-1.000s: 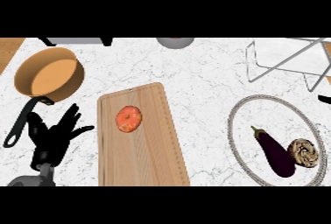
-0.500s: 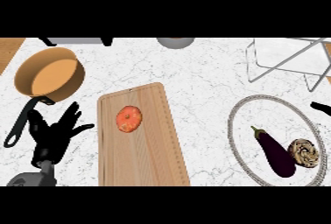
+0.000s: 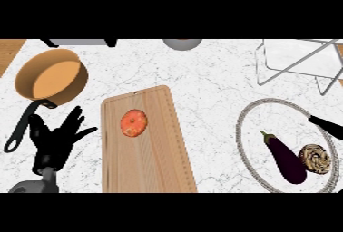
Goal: Pick the cupcake from the placemat and place it in the tiered shelf
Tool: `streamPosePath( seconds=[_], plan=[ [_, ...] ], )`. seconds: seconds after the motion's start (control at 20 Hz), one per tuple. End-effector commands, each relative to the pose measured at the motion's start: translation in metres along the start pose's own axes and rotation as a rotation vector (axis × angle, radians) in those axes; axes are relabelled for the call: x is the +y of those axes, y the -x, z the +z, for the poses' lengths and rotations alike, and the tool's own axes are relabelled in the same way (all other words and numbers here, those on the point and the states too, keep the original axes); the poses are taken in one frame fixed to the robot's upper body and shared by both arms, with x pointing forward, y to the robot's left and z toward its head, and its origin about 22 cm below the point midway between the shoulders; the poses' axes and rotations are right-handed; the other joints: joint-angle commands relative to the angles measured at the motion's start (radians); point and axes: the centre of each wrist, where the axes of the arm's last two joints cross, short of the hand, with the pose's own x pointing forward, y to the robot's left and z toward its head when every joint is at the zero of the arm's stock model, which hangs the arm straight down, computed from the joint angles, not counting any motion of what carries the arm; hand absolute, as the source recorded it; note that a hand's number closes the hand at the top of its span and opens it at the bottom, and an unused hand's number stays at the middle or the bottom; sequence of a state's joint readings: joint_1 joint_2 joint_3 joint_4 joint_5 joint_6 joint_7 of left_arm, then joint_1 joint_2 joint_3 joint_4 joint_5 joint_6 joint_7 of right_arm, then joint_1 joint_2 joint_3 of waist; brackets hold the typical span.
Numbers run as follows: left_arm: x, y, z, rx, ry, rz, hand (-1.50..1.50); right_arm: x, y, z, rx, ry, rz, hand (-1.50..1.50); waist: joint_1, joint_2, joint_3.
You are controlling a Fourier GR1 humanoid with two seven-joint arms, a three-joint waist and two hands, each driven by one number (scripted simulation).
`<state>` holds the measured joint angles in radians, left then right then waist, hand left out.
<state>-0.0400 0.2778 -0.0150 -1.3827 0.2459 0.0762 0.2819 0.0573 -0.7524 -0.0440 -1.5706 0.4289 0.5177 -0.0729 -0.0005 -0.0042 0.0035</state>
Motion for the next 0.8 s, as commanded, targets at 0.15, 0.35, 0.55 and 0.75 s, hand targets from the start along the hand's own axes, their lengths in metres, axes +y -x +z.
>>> streamPosePath(
  seconds=[0.15,0.35,0.55,0.75],
  plan=[
    [-0.013,0.012,0.006,0.029,0.017,-0.027,0.00,0.011,0.007,-0.031,0.050,0.039,0.044,-1.50,0.006,0.005,-0.003],
    [0.009,0.021,-0.011,0.024,0.010,0.006,0.00,0.020,0.019,-0.023,0.033,0.060,0.064,-1.50,-0.001,0.005,-0.004],
    [-0.011,0.005,0.007,0.022,0.008,0.005,0.00,0.036,-0.001,-0.045,0.022,0.071,0.034,-1.50,0.005,0.004,-0.003],
    [0.001,-0.012,-0.009,0.039,-0.001,0.006,0.00,0.025,0.026,-0.025,-0.006,0.063,0.030,-1.50,-0.002,0.004,-0.004]
  ],
)
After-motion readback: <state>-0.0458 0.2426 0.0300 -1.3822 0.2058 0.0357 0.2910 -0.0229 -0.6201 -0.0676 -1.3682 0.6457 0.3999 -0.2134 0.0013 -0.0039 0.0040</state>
